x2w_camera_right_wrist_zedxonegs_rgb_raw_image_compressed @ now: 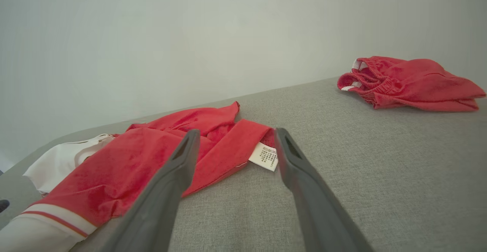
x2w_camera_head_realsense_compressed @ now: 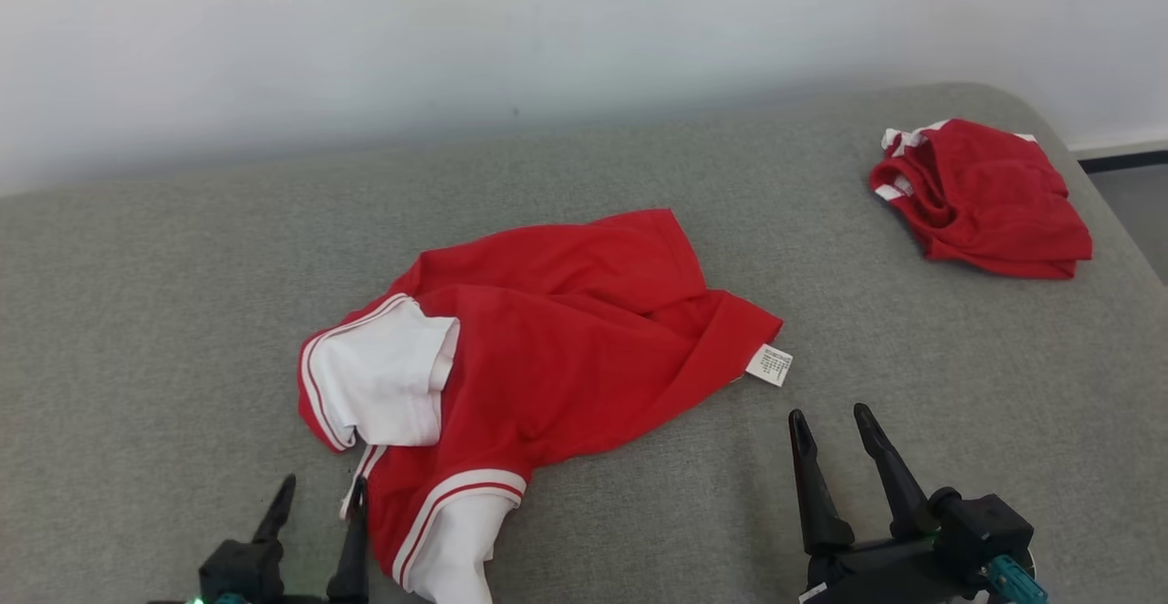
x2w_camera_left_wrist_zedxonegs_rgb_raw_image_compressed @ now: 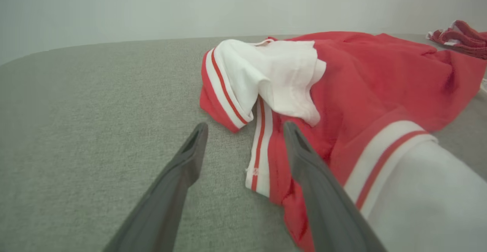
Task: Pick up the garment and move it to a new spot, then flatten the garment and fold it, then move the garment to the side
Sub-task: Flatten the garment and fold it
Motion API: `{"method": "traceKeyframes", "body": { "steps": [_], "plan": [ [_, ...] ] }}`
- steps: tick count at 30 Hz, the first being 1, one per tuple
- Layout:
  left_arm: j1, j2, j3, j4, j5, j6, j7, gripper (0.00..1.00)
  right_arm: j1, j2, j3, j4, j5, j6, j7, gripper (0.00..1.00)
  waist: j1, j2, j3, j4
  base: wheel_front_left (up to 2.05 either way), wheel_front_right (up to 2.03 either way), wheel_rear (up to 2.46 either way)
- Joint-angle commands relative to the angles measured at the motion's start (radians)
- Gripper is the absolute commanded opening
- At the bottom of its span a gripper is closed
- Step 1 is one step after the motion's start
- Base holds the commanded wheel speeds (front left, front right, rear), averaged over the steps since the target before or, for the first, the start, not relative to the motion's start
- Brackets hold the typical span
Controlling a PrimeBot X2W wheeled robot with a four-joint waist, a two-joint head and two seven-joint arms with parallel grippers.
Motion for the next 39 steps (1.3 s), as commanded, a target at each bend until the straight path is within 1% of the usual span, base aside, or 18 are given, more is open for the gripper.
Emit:
{"method": "traceKeyframes", "body": {
  "steps": [1,3,4,8,12,13,14,15,16,19,24,26,28,32,35,39],
  "plan": [
    [-0.020,0.014,-0.017,0.046,-0.010,0.001,-0.003,1.00,-0.009,0.004,-0.003,0.006,-0.010,-0.003,0.000,1.00,0.0000,0.0000,0.016,-0.018,0.00,0.00,0.00],
    [-0.030,0.017,-0.034,0.104,-0.017,0.001,-0.003,1.00,-0.010,0.005,-0.006,0.011,-0.011,-0.003,0.000,1.00,0.0000,0.0000,0.020,-0.022,0.00,0.00,0.00],
    [-0.030,0.017,-0.034,0.104,-0.017,0.001,-0.003,1.00,-0.010,0.005,-0.006,0.011,-0.011,-0.003,0.000,1.00,0.0000,0.0000,0.020,-0.022,0.00,0.00,0.00],
    [-0.058,0.027,-0.063,0.199,-0.027,0.001,-0.003,1.00,-0.015,0.006,-0.009,0.016,-0.015,-0.003,0.000,1.00,0.0000,0.0000,0.024,-0.027,0.00,0.00,0.00],
    [-0.084,0.027,-0.091,0.260,-0.044,0.001,-0.003,1.00,-0.019,0.007,-0.011,0.020,-0.018,-0.003,0.000,1.00,0.0000,0.0000,0.021,-0.030,0.00,0.00,0.00],
    [-0.090,0.026,-0.099,0.274,-0.051,0.001,-0.003,0.98,-0.019,0.007,-0.011,0.020,-0.017,-0.002,0.000,1.00,0.0000,0.0000,0.020,-0.030,0.00,0.00,0.00],
    [-0.098,0.025,-0.105,0.285,-0.056,0.001,-0.003,0.69,-0.019,0.007,-0.011,0.020,-0.018,-0.003,0.000,1.00,0.0000,0.0000,0.018,-0.030,0.00,0.00,0.00],
    [-0.103,0.026,-0.114,0.299,-0.058,0.001,-0.003,0.14,-0.018,0.007,-0.011,0.021,-0.018,-0.003,0.000,1.00,0.0000,0.0000,0.016,-0.030,0.00,0.00,0.00],
    [-0.108,0.025,-0.122,0.310,-0.061,0.001,-0.003,0.00,-0.017,0.007,-0.012,0.021,-0.018,-0.003,0.000,1.00,0.0000,0.0000,0.013,-0.029,0.00,0.00,0.00],
    [-0.124,0.025,-0.126,0.314,-0.069,0.002,-0.003,0.00,-0.010,0.007,-0.013,0.020,-0.016,-0.003,0.000,1.00,0.0000,0.0000,0.006,-0.020,0.00,0.00,0.00],
    [-0.124,0.050,-0.082,0.227,-0.072,0.009,-0.003,0.00,0.001,0.008,-0.027,0.014,-0.016,-0.003,0.000,1.00,0.0000,0.0000,-0.006,0.009,0.00,0.00,0.00],
    [-0.105,0.060,-0.060,0.171,-0.066,0.024,-0.003,0.00,0.006,0.008,-0.034,0.013,-0.015,-0.003,0.000,1.00,0.0000,0.0000,-0.012,0.023,0.00,0.00,0.00],
    [-0.071,0.097,-0.020,0.100,-0.064,0.037,-0.003,0.00,0.010,0.008,-0.040,0.014,-0.015,-0.003,0.000,1.00,0.0000,0.0000,-0.019,0.036,0.00,0.00,0.00],
    [-0.017,0.129,0.031,0.026,-0.077,0.062,-0.003,0.00,0.013,0.008,-0.045,0.014,-0.014,-0.003,0.000,1.00,0.0000,0.0000,-0.022,0.044,0.00,0.00,0.00],
    [0.030,0.138,0.066,-0.012,-0.095,0.085,-0.002,0.00,0.013,0.007,-0.053,0.014,-0.013,-0.003,0.000,1.00,0.0000,0.0000,-0.019,0.042,0.00,0.00,0.00],
    [0.070,0.135,0.085,-0.032,-0.116,0.102,0.014,0.00,0.013,0.006,-0.061,0.022,-0.015,-0.003,0.000,1.00,0.0000,0.0000,-0.015,0.036,0.00,0.00,0.00]
  ]
}}
